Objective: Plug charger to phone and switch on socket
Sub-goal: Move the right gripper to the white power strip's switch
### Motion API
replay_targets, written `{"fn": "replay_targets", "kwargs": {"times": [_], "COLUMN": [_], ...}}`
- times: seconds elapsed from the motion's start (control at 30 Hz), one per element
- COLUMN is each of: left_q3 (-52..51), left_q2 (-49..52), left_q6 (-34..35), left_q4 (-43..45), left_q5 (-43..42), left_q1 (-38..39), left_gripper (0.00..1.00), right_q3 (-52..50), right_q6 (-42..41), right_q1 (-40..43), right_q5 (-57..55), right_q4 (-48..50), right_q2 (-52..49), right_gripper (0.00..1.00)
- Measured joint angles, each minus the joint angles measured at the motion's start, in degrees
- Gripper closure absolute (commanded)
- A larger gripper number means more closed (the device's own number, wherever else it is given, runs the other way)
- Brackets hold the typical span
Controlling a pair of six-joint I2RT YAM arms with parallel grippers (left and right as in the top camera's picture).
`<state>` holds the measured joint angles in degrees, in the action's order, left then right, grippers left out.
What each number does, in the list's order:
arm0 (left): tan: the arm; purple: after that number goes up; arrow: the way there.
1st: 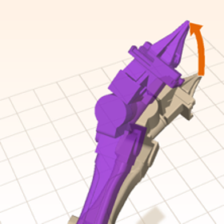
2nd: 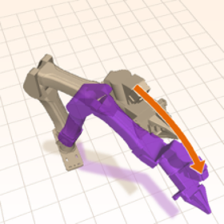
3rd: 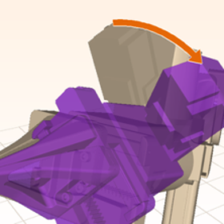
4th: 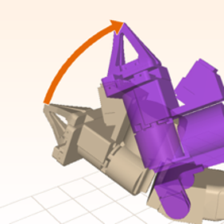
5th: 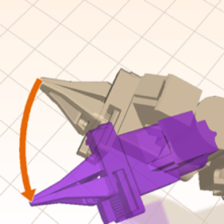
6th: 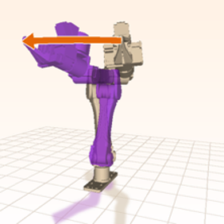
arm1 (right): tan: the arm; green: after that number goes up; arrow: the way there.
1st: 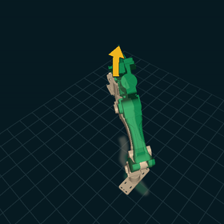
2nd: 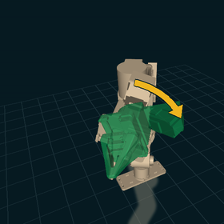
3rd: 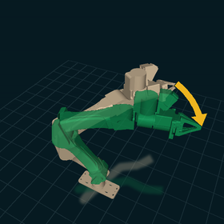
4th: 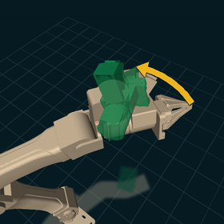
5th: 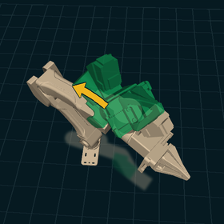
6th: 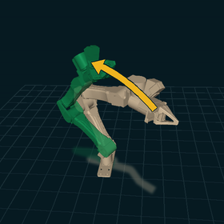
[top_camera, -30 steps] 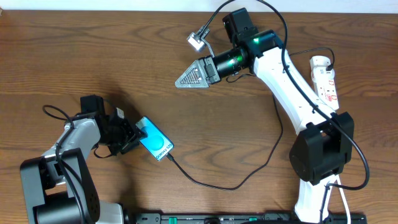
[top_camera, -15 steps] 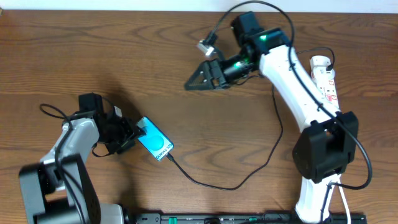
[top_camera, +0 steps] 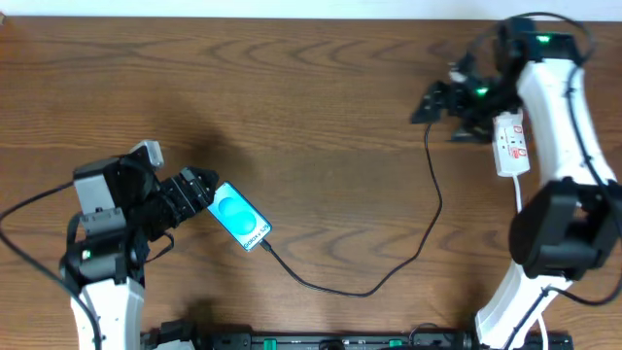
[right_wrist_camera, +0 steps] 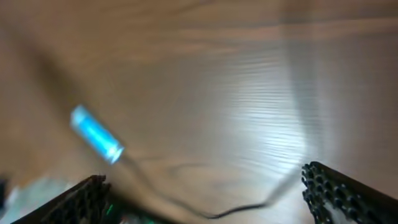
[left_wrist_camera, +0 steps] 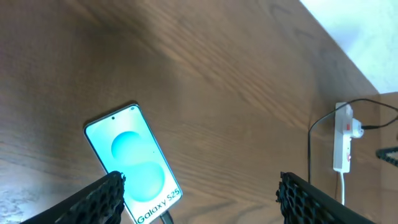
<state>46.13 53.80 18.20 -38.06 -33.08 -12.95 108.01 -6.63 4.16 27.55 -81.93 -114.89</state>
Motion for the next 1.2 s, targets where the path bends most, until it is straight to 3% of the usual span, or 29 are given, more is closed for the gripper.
{"fn": "replay_targets", "kwargs": {"times": [0.37, 0.63, 0.83, 1.07, 1.2], "left_q3": [0.0, 0.0, 0.0, 0.0, 0.0], "left_q2": [-2.1, -2.1, -2.1, -2.1, -2.1], "left_q6": [1.3, 1.3, 1.3, 1.3, 1.3], "left_q4": [-0.9, -2.1, -2.1, -2.1, -2.3], "left_q5": [0.0, 0.0, 0.0, 0.0, 0.0], "left_q1": [0.0, 0.0, 0.0, 0.0, 0.0], "left_gripper": [0.2, 0.2, 0.2, 0.2, 0.2], "right_q3": [0.0, 0.0, 0.2, 0.3, 0.2], "right_q6": [-7.7, -9.5, -5.2, 3.3, 11.5], "right_q1": [8.6, 12.5, 15.5, 21.7, 23.5], "right_q5": [-20.3, -24.6, -20.3, -10.2, -3.8], "right_q4": [7.9, 19.2, 19.9, 16.6, 16.4], "right_q2": [7.0, 6.9, 4.8, -4.5, -6.8], "right_gripper": [0.01, 0.01, 0.01, 0.01, 0.01]}}
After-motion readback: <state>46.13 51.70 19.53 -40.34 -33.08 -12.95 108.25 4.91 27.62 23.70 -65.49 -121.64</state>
